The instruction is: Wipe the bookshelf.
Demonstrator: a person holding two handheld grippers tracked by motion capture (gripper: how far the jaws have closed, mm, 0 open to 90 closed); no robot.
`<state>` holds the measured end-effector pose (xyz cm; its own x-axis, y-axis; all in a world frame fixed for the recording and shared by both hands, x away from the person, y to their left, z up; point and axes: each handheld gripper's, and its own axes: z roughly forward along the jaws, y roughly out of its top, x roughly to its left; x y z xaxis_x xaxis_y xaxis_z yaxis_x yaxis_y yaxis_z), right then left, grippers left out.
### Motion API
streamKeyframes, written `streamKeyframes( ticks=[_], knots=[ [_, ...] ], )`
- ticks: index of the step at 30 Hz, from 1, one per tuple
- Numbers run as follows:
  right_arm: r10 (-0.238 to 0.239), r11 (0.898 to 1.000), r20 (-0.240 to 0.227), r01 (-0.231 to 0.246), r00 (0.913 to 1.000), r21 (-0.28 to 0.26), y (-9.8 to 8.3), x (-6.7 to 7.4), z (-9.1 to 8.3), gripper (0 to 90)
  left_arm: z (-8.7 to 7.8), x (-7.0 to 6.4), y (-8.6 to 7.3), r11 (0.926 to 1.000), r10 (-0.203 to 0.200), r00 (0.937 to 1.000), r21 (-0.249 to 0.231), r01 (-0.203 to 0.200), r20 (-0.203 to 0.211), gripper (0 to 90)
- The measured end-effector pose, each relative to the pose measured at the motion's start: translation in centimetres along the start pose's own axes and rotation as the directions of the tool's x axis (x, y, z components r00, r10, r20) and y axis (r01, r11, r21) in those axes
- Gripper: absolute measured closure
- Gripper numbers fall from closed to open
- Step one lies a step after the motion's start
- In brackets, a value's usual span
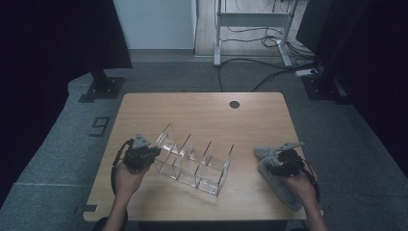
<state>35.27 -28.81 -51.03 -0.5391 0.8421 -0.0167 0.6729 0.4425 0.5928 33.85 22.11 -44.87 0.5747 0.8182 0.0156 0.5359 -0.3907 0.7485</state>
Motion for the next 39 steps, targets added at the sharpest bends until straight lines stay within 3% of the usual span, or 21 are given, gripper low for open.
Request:
streamKeyframes(
  ticks=[8, 11, 15, 17, 20, 27, 30, 39],
  knots=[
    [0.056, 0.998, -0.032, -0.055, 0.9979, 0.035, -0.8, -0.9, 2.0, 41.0, 0.0, 0.0, -0.1, 0.9992, 0.038, 0.9993, -0.009, -0.038, -0.002, 82.8],
    [0.063, 0.997, -0.022, -0.062, 0.9978, 0.042, -0.8, -0.6, 2.0, 42.7, 0.1, 0.0, -0.1, 0.9992, 0.038, 0.9993, -0.012, -0.038, -0.004, 82.8],
    [0.053, 0.998, -0.032, -0.052, 0.9981, 0.042, -0.8, -0.3, 1.9, 54.0, 0.1, 0.1, -0.3, 0.9991, 0.033, 0.9994, -0.026, -0.032, 0.008, 82.6],
    [0.078, 0.996, -0.035, -0.076, 0.9964, 0.042, -0.7, -0.2, 1.8, 59.3, 0.1, 0.3, -0.3, 0.9992, 0.021, 0.9995, -0.034, -0.021, 0.024, 82.6],
    [0.056, 0.998, -0.018, -0.055, 0.9983, 0.038, -0.7, 0.0, 1.3, 62.7, 0.1, 0.4, -0.5, 0.999, 0.013, 0.9995, -0.044, -0.011, 0.03, 82.2],
    [0.076, 0.997, -0.028, -0.077, 0.9967, -0.025, -0.9, 0.1, -0.7, 63.4, 0.3, 0.4, -0.6, 0.9989, 0.019, 0.9995, -0.044, -0.018, 0.026, 81.2],
    [0.078, 0.995, -0.049, -0.081, 0.9957, -0.057, -1.0, 0.2, -1.5, 63.3, 0.3, 0.5, -0.6, 0.9992, -0.004, 0.9993, -0.04, 0.006, 0.036, 81.0],
    [0.031, 0.993, -0.091, -0.041, 0.9954, -0.11, -0.1, 1.8, -2.8, 63.3, 0.3, 0.4, -0.5, 0.9995, -0.014, 0.9995, -0.029, 0.015, 0.029, 81.5]
  ],
)
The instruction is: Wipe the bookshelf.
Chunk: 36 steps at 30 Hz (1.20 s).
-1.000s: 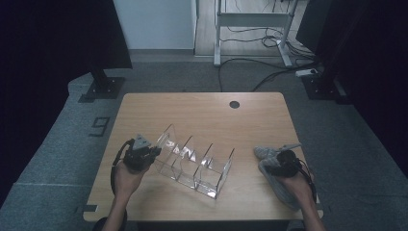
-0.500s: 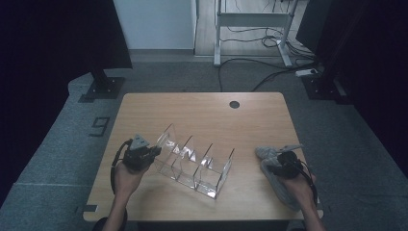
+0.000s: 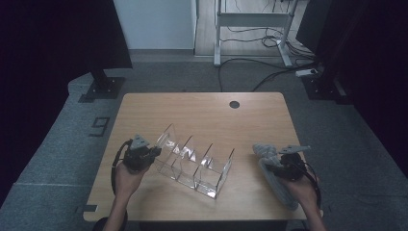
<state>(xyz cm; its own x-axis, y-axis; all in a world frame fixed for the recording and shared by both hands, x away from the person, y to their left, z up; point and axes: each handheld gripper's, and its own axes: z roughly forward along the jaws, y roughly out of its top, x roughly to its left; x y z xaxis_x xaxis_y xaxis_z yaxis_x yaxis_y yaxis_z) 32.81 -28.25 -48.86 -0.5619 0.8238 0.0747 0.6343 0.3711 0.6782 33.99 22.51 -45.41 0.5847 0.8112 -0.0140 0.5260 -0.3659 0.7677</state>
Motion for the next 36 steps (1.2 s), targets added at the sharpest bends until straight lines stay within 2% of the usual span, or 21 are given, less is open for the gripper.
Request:
streamKeyframes(
  ticks=[9, 13, 17, 23, 26, 29, 36],
  knots=[
    [-0.065, 0.997, -0.046, 0.063, 0.9969, -0.033, 1.7, 2.1, -0.4, 62.7, 0.1, 0.0, 0.1, 0.9997, -0.025, 0.9997, 0.006, 0.025, 0.0, 81.8],
    [-0.079, 0.996, -0.069, 0.075, 0.9945, -0.05, 2.4, 2.9, -0.5, 62.6, 0.1, 0.0, 0.1, 0.9999, -0.012, 0.9999, 0.007, 0.012, -0.007, 82.2],
    [-0.109, 0.993, -0.092, 0.104, 0.9897, -0.062, 3.2, 3.9, -0.4, 62.6, 0.0, -0.1, 0.1, 1.0, 0.005, 0.9999, 0.007, -0.004, -0.015, 82.5],
    [-0.155, 0.986, -0.112, 0.147, 0.9816, -0.076, 4.6, 5.4, 0.0, 62.6, 0.1, -0.1, 0.1, 1.0, 0.004, 0.9999, 0.001, -0.003, -0.015, 82.6],
    [-0.187, 0.981, -0.116, 0.179, 0.9756, -0.073, 5.3, 6.1, 0.5, 62.6, 0.1, -0.1, 0.1, 1.0, 0.004, 0.9999, 0.0, -0.004, -0.015, 82.6],
    [-0.232, 0.972, -0.1, 0.226, 0.9675, -0.07, 5.9, 6.9, 0.9, 62.3, 0.1, -0.1, 0.1, 1.0, 0.007, 0.9998, 0.002, -0.007, -0.017, 82.6],
    [-0.261, 0.965, -0.112, 0.255, 0.9588, -0.067, 7.4, 7.8, 1.8, 62.5, 0.1, -0.2, 0.1, 0.9999, 0.016, 0.9996, -0.001, -0.016, -0.023, 83.1]
  ],
)
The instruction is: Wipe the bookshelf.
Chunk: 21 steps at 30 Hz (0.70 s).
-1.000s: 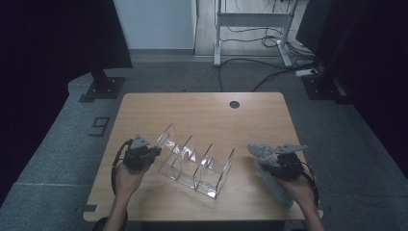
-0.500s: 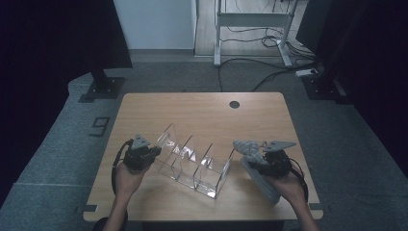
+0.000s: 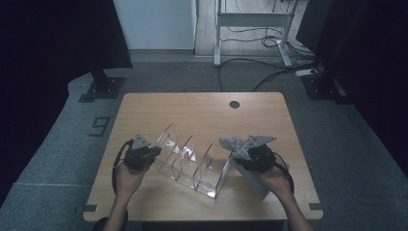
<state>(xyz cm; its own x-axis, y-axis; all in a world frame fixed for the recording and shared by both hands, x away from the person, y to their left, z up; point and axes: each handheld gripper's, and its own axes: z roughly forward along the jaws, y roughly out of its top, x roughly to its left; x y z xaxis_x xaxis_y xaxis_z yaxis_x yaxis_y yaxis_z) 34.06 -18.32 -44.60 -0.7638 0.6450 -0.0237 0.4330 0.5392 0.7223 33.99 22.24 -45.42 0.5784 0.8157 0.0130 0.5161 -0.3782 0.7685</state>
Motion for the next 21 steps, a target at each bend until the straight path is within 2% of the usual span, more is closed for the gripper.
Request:
streamKeyframes(
  ticks=[5, 11, 12, 21],
  knots=[
    [-0.007, 1.0, 0.01, 0.007, 0.9999, 0.006, 0.3, 0.3, 0.2, 62.6, 0.0, -0.2, 0.0, 1.0, -0.004, 0.9999, 0.001, 0.004, -0.01, 83.4],
    [-0.008, 1.0, 0.0, 0.008, 1.0, 0.0, 0.1, 0.7, -0.2, 62.6, 0.1, -0.5, 0.1, 0.9998, -0.017, 0.9989, 0.004, 0.017, -0.044, 85.2],
    [-0.013, 1.0, -0.001, 0.013, 0.9999, 0.003, 0.0, 0.7, -0.3, 62.6, 0.2, -0.7, 0.1, 0.9998, -0.02, 0.998, 0.004, 0.02, -0.06, 85.4],
    [-0.026, 1.0, -0.005, 0.026, 0.9997, 0.002, -0.2, 1.7, -0.9, 62.5, 0.4, -1.0, 0.2, 0.9992, -0.041, 0.9957, -0.002, 0.041, -0.083, 85.5]
  ],
)
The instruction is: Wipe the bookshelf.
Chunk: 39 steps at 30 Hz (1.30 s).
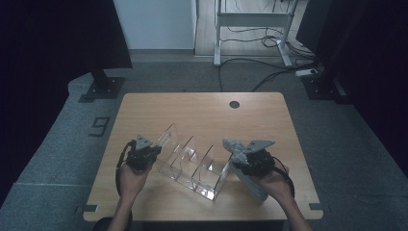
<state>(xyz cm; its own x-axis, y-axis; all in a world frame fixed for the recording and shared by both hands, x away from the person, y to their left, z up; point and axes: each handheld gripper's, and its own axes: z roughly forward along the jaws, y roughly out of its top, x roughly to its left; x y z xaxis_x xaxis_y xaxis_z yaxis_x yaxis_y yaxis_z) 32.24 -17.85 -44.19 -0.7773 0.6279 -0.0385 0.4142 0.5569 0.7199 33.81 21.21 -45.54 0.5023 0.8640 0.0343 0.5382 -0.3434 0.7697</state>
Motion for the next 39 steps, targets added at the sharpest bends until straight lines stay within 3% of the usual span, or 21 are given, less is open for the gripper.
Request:
streamKeyframes(
  ticks=[21, 39],
  knots=[
    [-0.019, 1.0, -0.009, 0.019, 0.9998, 0.003, -0.3, 2.9, -0.8, 62.2, 0.1, -0.5, 0.1, 0.9999, 0.002, 0.9993, 0.011, -0.002, -0.037, 84.2],
    [-0.059, 0.998, -0.108, 0.058, 0.9924, -0.015, -0.6, 6.1, -1.5, 62.1, -0.1, -0.8, 0.1, 0.9996, -0.003, 0.9983, 0.029, 0.005, -0.058, 83.9]
  ],
)
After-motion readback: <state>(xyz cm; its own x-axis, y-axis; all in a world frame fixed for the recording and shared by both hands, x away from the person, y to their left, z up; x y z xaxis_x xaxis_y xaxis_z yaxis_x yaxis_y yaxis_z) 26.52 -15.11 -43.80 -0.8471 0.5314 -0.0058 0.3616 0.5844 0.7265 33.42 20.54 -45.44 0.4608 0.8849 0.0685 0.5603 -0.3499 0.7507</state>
